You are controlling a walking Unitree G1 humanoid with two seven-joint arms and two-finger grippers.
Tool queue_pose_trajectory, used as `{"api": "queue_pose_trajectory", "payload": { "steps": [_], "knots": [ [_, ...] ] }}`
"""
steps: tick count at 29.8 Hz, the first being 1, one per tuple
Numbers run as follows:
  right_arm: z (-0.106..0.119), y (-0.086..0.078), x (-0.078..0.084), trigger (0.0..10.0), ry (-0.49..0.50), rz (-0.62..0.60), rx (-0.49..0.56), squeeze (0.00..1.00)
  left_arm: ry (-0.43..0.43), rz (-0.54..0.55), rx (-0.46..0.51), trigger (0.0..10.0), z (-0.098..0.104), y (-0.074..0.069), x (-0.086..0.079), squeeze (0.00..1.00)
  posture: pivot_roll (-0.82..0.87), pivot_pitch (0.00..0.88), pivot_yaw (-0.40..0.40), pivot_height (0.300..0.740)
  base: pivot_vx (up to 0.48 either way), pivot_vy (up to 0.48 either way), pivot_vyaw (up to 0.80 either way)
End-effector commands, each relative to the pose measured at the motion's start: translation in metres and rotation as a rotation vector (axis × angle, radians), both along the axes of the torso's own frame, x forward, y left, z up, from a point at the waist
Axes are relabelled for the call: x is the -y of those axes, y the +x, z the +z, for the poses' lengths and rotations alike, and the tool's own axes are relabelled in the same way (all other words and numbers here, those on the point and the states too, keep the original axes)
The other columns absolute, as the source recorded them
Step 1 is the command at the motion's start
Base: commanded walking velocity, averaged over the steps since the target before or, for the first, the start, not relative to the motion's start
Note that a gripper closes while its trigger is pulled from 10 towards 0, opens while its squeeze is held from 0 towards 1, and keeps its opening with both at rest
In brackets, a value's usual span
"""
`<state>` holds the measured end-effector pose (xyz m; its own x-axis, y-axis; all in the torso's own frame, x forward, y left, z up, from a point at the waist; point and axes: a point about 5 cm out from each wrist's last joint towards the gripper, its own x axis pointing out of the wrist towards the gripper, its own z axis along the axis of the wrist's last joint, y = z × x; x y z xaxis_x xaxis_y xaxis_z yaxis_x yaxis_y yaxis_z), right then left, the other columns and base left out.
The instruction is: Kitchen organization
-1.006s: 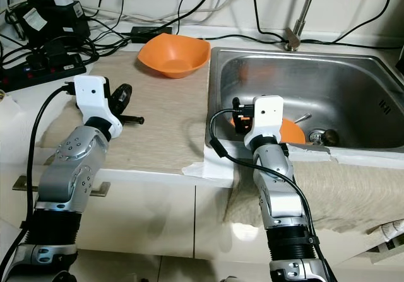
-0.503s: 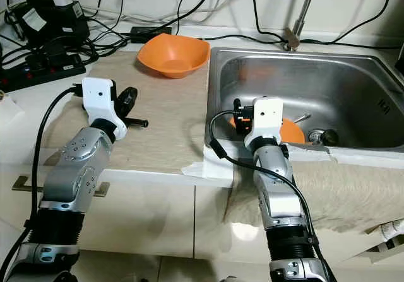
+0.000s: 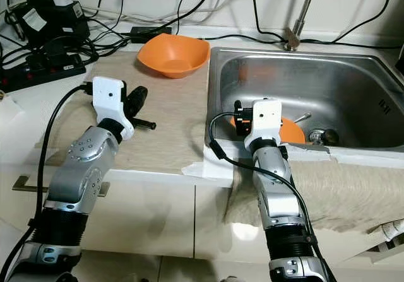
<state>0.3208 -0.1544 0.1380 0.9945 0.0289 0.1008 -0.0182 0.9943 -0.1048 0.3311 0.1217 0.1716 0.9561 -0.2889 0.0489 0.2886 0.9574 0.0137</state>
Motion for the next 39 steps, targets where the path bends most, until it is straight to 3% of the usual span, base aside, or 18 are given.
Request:
{"api": "queue_pose_trajectory", "payload": {
  "steps": [1, 6, 10, 18, 28, 39],
  "knots": [
    [0.0044, 0.002, -0.0017, 10.0, -0.014, 0.004, 0.019, 0.0, 0.021, -0.027, 0.041, 10.0, 0.007, -0.0016, 0.005, 0.0, -0.01, 0.0, 0.026, 0.732, 0.0, 0.0, 0.0],
    [0.004, 0.0023, -0.0015, 10.0, -0.015, 0.002, 0.02, 0.0, 0.017, -0.039, 0.043, 10.0, 0.0062, -0.0037, 0.0085, 0.0, -0.01, 0.0, 0.026, 0.732, 0.0, 0.0, 0.0],
    [0.0048, 0.0026, -0.0017, 10.0, -0.015, 0.006, 0.022, 0.0, -0.024, 0.016, 0.006, 10.0, 0.0014, -0.002, 0.0018, 0.0, -0.01, 0.0, 0.02, 0.732, 0.0, 0.0, 0.0],
    [0.005, 0.0034, 0.0, 10.0, -0.02, 0.012, 0.019, 0.0, 0.005, 0.027, 0.013, 10.0, 0.0018, -0.0013, 0.0, 0.0, -0.01, 0.0, 0.012, 0.732, 0.0, 0.0, 0.0],
    [0.0023, 0.0008, -0.0037, 10.0, -0.018, 0.02, 0.012, 0.0, 0.005, 0.032, 0.009, 10.0, 0.0012, -0.0008, 0.0021, 0.0, -0.01, 0.0, 0.014, 0.732, 0.061, -0.427, 0.0],
    [0.0001, 0.0, -0.0026, 10.0, -0.024, 0.021, 0.003, 0.0, 0.017, 0.023, 0.016, 10.0, 0.0013, -0.0018, 0.0049, 0.0, -0.01, 0.0, 0.011, 0.732, 0.0, 0.0, 0.0]
  ]
}}
